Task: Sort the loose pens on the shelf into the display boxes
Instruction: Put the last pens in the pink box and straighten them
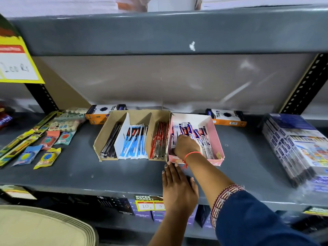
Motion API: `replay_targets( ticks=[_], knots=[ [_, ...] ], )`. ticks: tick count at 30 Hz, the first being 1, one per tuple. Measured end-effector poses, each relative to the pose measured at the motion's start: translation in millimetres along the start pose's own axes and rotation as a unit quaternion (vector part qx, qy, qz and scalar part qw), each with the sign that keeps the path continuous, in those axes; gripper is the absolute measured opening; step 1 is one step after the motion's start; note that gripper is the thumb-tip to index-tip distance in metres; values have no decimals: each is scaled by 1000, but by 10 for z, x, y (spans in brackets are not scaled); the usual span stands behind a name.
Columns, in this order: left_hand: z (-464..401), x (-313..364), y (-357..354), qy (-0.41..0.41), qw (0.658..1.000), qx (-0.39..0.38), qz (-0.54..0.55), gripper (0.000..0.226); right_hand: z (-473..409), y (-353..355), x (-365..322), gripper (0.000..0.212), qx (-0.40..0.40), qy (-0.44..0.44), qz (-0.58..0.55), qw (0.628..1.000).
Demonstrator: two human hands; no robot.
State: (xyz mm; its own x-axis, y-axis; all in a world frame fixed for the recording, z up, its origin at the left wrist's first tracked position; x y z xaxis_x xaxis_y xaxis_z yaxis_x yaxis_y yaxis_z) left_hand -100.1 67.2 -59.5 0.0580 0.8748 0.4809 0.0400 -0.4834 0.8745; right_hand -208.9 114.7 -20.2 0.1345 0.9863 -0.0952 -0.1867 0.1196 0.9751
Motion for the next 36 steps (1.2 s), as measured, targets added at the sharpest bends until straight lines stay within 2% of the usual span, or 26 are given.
replay_targets(
  ticks=[7, 12, 15, 20, 24, 28, 30, 33, 36],
  knots=[
    [15, 0, 18, -2, 1000, -2, -23, 62, 3, 8, 2, 39, 1, -14, -18, 1000],
    [12, -16, 12, 9, 1000, -5, -11, 62, 15, 23, 10, 52, 8, -20, -27, 999],
    [14, -7, 21, 2, 1000, -6, -9, 55, 18, 43, 51, 53, 17, -22, -38, 999],
    [12, -7, 13, -12, 1000, 15, -6, 60, 2, 50, 139, 41, 18, -25, -63, 998],
    [11, -15, -8, 0, 1000, -1, 2, 61, 29, 77, 148, 35, 27, -14, -28, 999],
    [1, -8, -10, -11, 1000, 10, -1, 57, 38, 170, 252, 39, 95, -29, 66, 993],
    [-4, -11, -5, -7, 1000, 11, -1, 57, 4, 100, 379, 46, 56, -56, 91, 993],
    [-3, -6, 2, -7, 1000, 13, 3, 58, -40, -84, 537, 60, -35, -92, 62, 993],
    [-8, -14, -4, -9, 1000, 21, 4, 58, -63, -145, 526, 61, -57, -90, 42, 993]
  ],
)
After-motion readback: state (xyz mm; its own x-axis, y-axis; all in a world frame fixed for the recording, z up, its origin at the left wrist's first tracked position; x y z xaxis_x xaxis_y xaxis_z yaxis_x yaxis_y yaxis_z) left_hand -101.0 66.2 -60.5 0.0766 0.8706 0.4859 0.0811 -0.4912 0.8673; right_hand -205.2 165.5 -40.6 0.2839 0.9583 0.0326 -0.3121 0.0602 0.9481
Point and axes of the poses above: each hand's wrist, its own z-axis away from the middle knuckle, its own y-axis out of the back of the hand, x = y × z, the point moved 7 cm from there along -z, towards the middle knuckle, and after that the axes turned 15 degrees about z, right-handed, at the moved point
